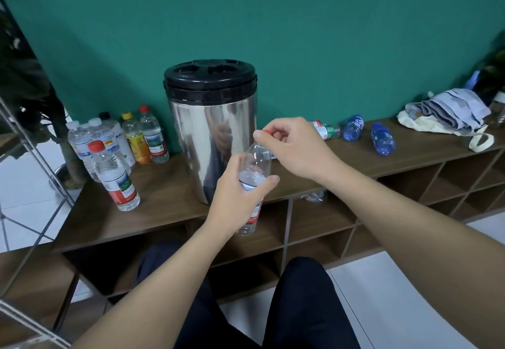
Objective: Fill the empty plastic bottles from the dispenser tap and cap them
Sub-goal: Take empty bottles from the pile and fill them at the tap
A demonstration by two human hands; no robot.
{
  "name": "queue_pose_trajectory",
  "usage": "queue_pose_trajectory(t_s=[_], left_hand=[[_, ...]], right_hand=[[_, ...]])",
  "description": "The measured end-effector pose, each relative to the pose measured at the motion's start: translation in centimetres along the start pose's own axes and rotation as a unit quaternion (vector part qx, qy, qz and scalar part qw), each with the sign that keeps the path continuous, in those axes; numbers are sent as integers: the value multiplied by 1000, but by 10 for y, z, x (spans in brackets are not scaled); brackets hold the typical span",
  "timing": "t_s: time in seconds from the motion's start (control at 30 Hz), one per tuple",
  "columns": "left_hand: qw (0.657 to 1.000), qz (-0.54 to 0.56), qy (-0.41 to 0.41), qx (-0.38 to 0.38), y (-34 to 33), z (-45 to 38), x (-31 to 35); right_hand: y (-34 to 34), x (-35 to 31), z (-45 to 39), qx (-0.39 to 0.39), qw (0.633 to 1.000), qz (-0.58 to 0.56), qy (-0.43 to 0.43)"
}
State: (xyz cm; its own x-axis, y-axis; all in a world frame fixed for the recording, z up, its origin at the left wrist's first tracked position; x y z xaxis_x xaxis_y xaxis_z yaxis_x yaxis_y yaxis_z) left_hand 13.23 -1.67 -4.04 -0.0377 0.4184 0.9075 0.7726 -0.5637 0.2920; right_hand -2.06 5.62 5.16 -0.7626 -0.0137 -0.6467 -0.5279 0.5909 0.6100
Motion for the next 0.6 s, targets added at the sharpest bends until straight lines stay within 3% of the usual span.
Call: queue_pose_trajectory(t_s=[0.17,0.27,0.43,0.6], left_hand=[[996,-88,-22,16,4,-1,1],[999,-52,4,-2,4,1,1],[980,122,35,-152,10,8,-3],[945,185,68,-261,9,20,-23]], right_hand=[[-1,0,-5,18,999,28,-13],[-5,-5,-7,-29,999,25,6],[-1,-11,1,-131,987,26,84],[-7,-1,13,-186,974,37,128]])
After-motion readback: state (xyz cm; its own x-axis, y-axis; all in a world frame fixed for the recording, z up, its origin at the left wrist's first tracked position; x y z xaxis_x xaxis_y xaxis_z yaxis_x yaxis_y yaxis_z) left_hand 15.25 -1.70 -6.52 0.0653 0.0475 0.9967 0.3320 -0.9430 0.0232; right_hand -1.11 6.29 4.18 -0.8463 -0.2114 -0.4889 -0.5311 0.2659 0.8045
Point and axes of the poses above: each hand's wrist, its own z-axis away from the middle knuckle, its own y-axis out of the back of the hand, x = y × z, the point moved 5 cm from there along -z, towards the middle knuckle, and after that the axes turned 1 degree about -x, right-handed, at the moved point
